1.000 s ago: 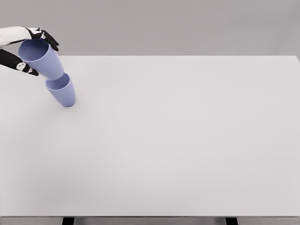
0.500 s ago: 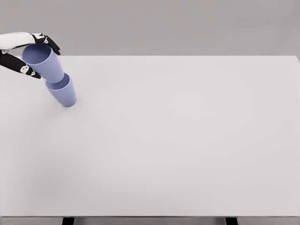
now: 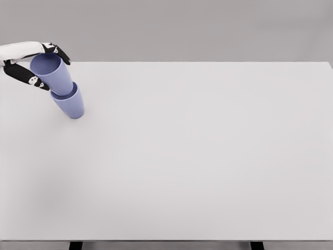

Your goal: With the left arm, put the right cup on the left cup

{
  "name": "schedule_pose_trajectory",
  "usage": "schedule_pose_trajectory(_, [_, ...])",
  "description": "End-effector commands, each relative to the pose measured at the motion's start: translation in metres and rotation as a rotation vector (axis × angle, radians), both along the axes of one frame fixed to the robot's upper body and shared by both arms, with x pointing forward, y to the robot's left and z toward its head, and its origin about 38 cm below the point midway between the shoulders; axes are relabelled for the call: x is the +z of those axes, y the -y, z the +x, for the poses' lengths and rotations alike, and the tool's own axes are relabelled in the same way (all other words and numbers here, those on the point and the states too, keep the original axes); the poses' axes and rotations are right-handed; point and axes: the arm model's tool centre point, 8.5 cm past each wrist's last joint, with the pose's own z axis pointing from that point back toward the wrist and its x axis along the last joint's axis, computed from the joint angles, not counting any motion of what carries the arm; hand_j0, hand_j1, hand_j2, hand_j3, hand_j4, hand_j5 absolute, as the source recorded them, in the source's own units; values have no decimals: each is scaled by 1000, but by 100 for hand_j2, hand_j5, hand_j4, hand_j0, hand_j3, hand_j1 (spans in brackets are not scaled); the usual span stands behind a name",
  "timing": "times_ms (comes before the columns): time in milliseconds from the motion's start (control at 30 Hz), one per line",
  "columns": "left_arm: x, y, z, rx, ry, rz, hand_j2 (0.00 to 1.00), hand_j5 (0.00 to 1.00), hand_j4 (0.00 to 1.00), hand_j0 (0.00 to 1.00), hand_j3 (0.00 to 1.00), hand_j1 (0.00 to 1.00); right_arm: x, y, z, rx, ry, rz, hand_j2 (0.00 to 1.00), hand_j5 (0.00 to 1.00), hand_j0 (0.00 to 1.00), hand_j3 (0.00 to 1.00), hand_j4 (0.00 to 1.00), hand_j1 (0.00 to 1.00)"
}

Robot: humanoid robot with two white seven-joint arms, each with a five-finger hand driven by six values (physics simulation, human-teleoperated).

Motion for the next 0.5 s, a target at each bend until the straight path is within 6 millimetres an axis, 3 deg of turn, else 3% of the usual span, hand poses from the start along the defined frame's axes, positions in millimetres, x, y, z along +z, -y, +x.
schedule_pose_trajectory(0, [0,0,1,3,0,-7,55,55,55,55,55,55,0,0,0,0,0,0,100,100,100,100,100,100])
schedule_pose_trajectory(400, [-4,4,1,-5,-8,-9,59,59,59,59,59,59,0,0,0,0,0,0,100,100,100,100,100,100])
schedule_pose_trajectory(467, [-5,4,1,-5,-8,3,90,90,90,90,90,90,0,0,0,0,0,0,100,100,100,100,100,100])
